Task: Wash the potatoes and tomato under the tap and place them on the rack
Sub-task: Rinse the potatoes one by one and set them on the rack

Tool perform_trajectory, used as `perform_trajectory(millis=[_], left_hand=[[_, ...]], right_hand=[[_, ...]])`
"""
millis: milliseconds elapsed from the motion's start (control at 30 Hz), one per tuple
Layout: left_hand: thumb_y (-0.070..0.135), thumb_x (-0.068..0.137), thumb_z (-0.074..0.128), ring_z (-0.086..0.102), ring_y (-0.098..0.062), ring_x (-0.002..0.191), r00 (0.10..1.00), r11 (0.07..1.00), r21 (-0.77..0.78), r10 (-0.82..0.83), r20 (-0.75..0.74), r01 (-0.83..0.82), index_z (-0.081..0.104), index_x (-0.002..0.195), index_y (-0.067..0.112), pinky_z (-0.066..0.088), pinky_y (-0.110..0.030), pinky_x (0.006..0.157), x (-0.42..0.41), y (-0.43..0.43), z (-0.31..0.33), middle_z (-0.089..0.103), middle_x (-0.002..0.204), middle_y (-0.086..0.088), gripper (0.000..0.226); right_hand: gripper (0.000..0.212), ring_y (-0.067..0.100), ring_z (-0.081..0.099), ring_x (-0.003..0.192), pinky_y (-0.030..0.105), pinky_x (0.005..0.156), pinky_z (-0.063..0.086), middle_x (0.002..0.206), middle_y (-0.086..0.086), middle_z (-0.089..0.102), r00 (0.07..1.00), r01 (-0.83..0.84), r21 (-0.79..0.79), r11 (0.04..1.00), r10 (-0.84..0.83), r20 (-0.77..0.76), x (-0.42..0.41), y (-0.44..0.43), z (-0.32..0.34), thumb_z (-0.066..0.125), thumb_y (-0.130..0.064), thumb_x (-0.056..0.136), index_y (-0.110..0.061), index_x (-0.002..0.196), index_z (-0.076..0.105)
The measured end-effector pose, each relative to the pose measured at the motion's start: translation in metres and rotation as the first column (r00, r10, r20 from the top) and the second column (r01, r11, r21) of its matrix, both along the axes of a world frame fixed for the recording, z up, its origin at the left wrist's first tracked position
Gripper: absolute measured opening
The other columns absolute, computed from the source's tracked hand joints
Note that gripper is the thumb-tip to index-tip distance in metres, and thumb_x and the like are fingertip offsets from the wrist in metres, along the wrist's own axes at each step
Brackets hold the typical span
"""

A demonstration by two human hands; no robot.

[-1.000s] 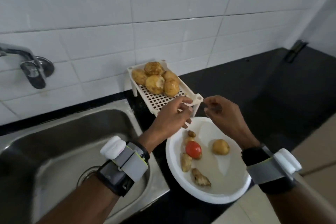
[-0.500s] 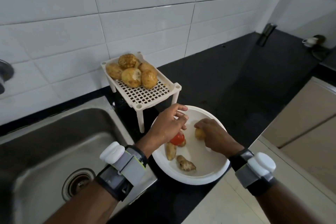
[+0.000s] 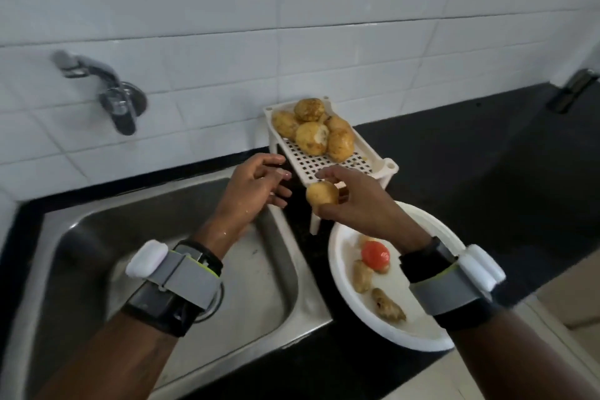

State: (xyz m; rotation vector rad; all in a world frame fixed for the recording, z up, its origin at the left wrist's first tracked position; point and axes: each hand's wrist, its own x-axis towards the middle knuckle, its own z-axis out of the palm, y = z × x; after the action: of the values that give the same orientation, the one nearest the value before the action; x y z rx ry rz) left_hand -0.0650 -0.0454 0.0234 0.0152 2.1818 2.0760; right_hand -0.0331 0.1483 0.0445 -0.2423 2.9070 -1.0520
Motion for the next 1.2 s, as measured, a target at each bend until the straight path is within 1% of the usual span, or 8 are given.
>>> perform_trajectory(millis=[233, 333, 467, 567, 767, 900, 1033, 1200], left_hand=[[0.003, 0.091, 0.057, 0.067, -0.027, 0.073, 0.918, 0.908, -0.133, 0.391, -0.069, -0.397, 0.059, 0.113, 0.008, 0.058, -0.037, 0.060, -0.016, -0.135, -0.004, 0.067, 0.102, -0.020, 0.022], [0.008, 0.091, 0.056, 0.068, -0.026, 0.082, 0.834, 0.811, -0.196, 0.534, -0.138, -0.551, 0.055, 0.116, 0.014, 0.059, -0.034, 0.064, -0.032, -0.172, -0.006, 0.063, 0.108, -0.015, 0.026], [0.017, 0.090, 0.060, 0.062, -0.026, 0.099, 0.787, 0.729, -0.297, 0.562, -0.255, -0.617, 0.046, 0.131, 0.020, 0.056, -0.043, 0.086, -0.056, -0.199, 0.001, 0.057, 0.111, -0.005, 0.044], [0.029, 0.094, 0.057, 0.062, -0.021, 0.096, 0.804, 0.724, -0.359, 0.482, -0.348, -0.590, 0.051, 0.131, 0.024, 0.054, -0.036, 0.083, -0.071, -0.200, 0.011, 0.063, 0.110, -0.004, 0.038], [0.033, 0.095, 0.053, 0.062, -0.025, 0.078, 0.671, 0.514, -0.436, 0.498, -0.549, -0.738, 0.065, 0.087, 0.011, 0.037, -0.027, 0.065, -0.089, -0.199, 0.016, 0.069, 0.082, -0.003, 0.027], [0.027, 0.095, 0.050, 0.056, -0.025, 0.063, 0.675, 0.568, -0.379, 0.516, -0.528, -0.731, 0.050, 0.073, 0.010, 0.043, -0.034, 0.059, -0.096, -0.203, 0.009, 0.065, 0.071, -0.009, 0.028], [0.031, 0.092, 0.049, 0.066, -0.030, 0.064, 0.681, 0.612, -0.310, 0.586, -0.440, -0.727, 0.059, 0.080, 0.004, 0.057, -0.049, 0.060, -0.100, -0.207, 0.000, 0.067, 0.074, -0.008, 0.031], [0.028, 0.096, 0.050, 0.064, -0.030, 0.075, 0.680, 0.590, -0.342, 0.589, -0.437, -0.731, 0.057, 0.080, 0.003, 0.053, -0.039, 0.070, -0.100, -0.208, 0.004, 0.069, 0.082, -0.011, 0.030]], right_hand=[[0.040, 0.015, 0.067, 0.089, 0.033, 0.081, 0.058, 0.107, -0.002, 0.062, 0.977, -0.190, -0.223, 0.956, 0.207, 0.056, -0.039, -0.128, -0.009, 0.069, -0.033, 0.083, -0.024, 0.121, 0.061], [0.032, 0.017, 0.069, 0.087, 0.031, 0.075, 0.061, 0.105, 0.000, 0.063, 0.955, -0.168, -0.454, 0.875, 0.259, 0.146, -0.052, -0.172, -0.011, 0.064, -0.024, 0.089, -0.021, 0.121, 0.062], [0.025, 0.028, 0.066, 0.100, 0.026, 0.073, 0.058, 0.110, 0.007, 0.062, 0.897, -0.035, -0.675, 0.737, 0.322, 0.305, -0.069, -0.219, -0.016, 0.054, -0.021, 0.095, -0.015, 0.119, 0.059], [0.021, 0.033, 0.060, 0.106, 0.028, 0.071, 0.058, 0.110, 0.009, 0.054, 0.853, 0.100, -0.772, 0.628, 0.345, 0.391, -0.078, -0.241, -0.020, 0.048, -0.016, 0.096, -0.012, 0.115, 0.056], [0.031, 0.025, 0.066, 0.084, 0.034, 0.079, 0.060, 0.116, 0.014, 0.056, 0.868, 0.109, -0.723, 0.682, 0.290, 0.404, -0.087, -0.266, -0.035, 0.062, -0.023, 0.092, -0.010, 0.119, 0.053], [0.036, 0.024, 0.066, 0.077, 0.038, 0.079, 0.060, 0.113, 0.016, 0.059, 0.878, 0.113, -0.740, 0.663, 0.282, 0.387, -0.086, -0.278, -0.045, 0.065, -0.024, 0.091, -0.007, 0.120, 0.053], [0.030, 0.027, 0.065, 0.072, 0.038, 0.074, 0.060, 0.097, 0.013, 0.059, 0.862, 0.180, -0.764, 0.620, 0.275, 0.426, -0.086, -0.284, -0.053, 0.062, -0.022, 0.092, -0.006, 0.115, 0.052], [0.034, 0.026, 0.066, 0.070, 0.044, 0.077, 0.060, 0.099, 0.014, 0.053, 0.830, 0.251, -0.764, 0.594, 0.275, 0.486, -0.085, -0.289, -0.062, 0.055, -0.021, 0.094, -0.003, 0.122, 0.049]])
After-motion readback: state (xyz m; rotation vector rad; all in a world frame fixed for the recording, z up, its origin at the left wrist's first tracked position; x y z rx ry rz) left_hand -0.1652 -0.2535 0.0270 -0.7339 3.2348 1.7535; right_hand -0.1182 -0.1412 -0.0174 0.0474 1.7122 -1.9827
